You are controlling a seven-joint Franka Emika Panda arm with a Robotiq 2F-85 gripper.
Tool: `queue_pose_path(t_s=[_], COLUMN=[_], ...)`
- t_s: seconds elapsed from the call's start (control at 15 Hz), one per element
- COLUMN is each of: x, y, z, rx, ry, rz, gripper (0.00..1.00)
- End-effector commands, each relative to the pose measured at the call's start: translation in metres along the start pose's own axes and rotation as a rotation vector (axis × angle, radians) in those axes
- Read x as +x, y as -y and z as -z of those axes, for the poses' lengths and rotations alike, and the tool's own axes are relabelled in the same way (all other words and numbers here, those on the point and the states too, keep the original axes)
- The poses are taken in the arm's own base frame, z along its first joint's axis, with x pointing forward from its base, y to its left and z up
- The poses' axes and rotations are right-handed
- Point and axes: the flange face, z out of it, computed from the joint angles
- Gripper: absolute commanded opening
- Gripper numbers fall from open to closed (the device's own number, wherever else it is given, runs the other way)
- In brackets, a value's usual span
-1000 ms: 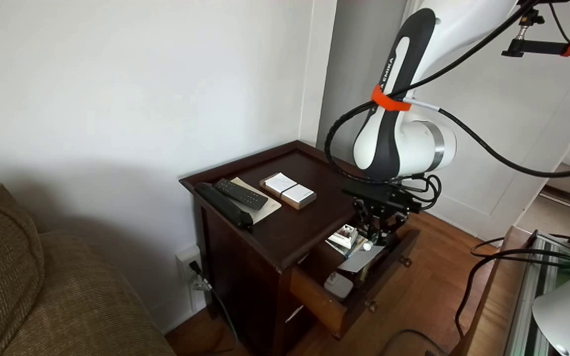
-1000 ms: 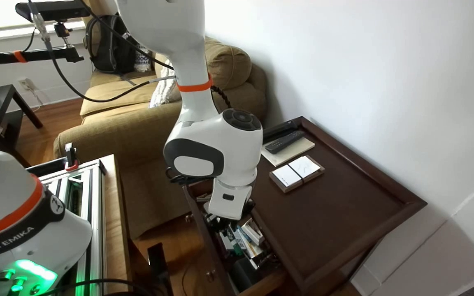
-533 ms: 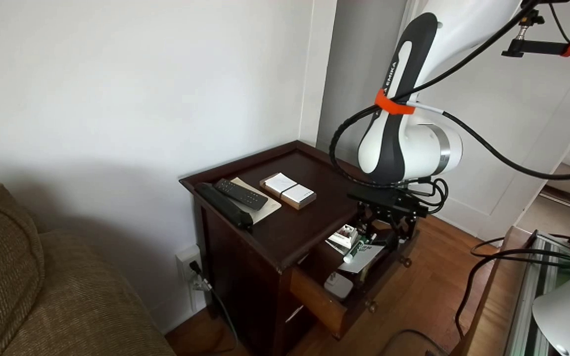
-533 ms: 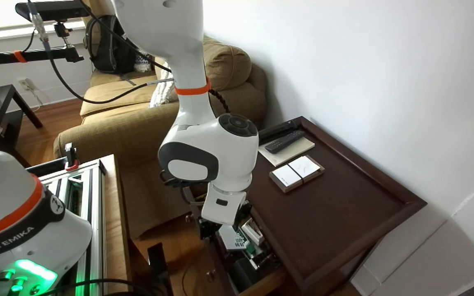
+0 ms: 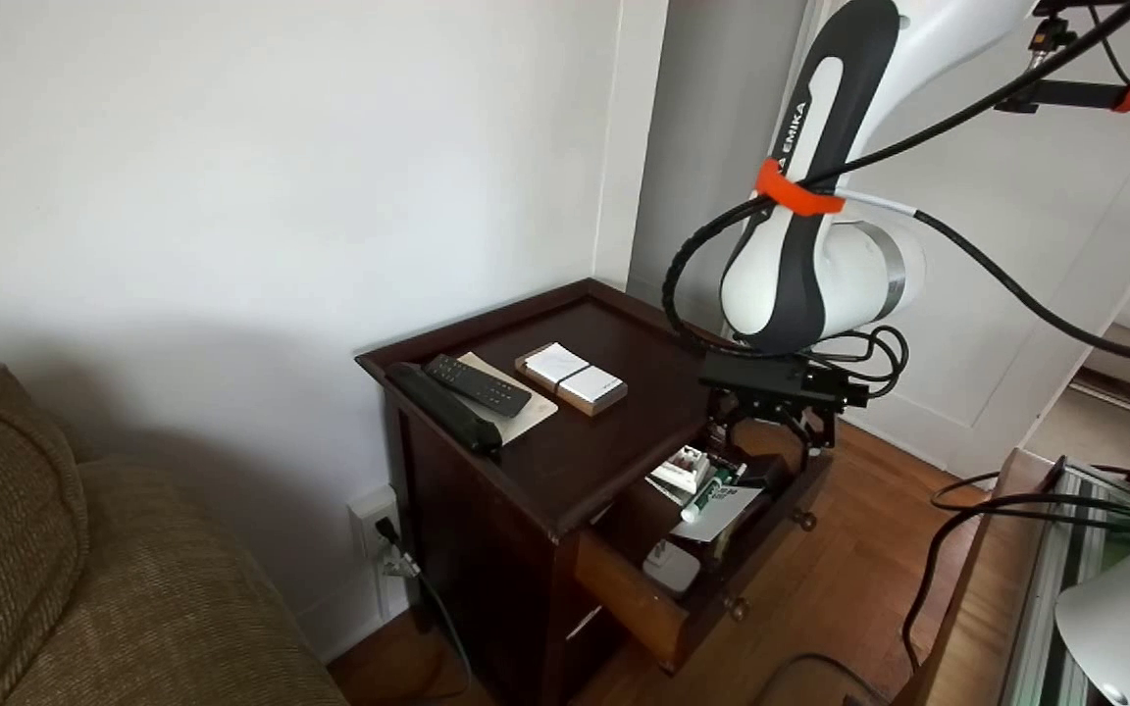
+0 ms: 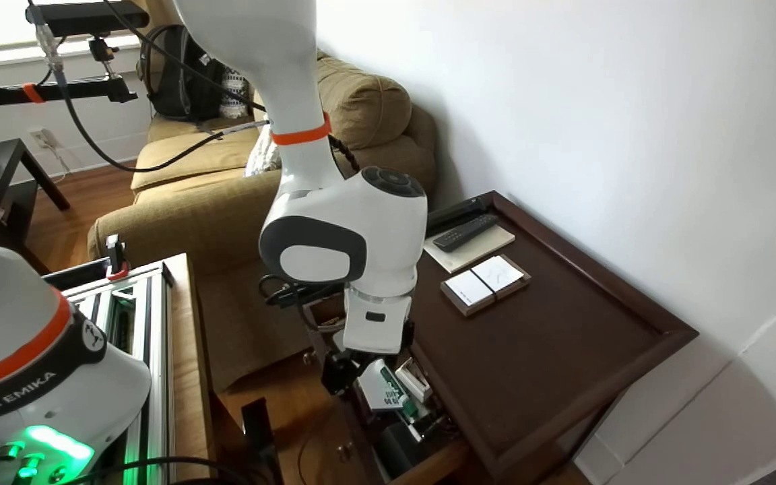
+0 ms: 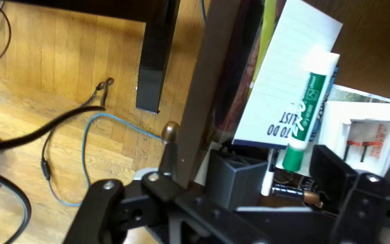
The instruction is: Pick up the green marker and put it in the open drawer
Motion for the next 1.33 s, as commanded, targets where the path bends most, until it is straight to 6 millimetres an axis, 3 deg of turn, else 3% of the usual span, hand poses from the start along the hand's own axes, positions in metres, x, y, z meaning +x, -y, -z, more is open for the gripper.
queue_pose_path(t_s=[0.0,0.6,1.27], x=[-0.001,-0.019,-0.021], y=[0.011,0.021,0.003], z=[0.031,0.093,0.141], rx=[0.016,0.059,0.02], ry=[-0.053,-0.057,-0.09], rz=[0.181,0.663,0.973], gripper=[1.0,1.0,1.0])
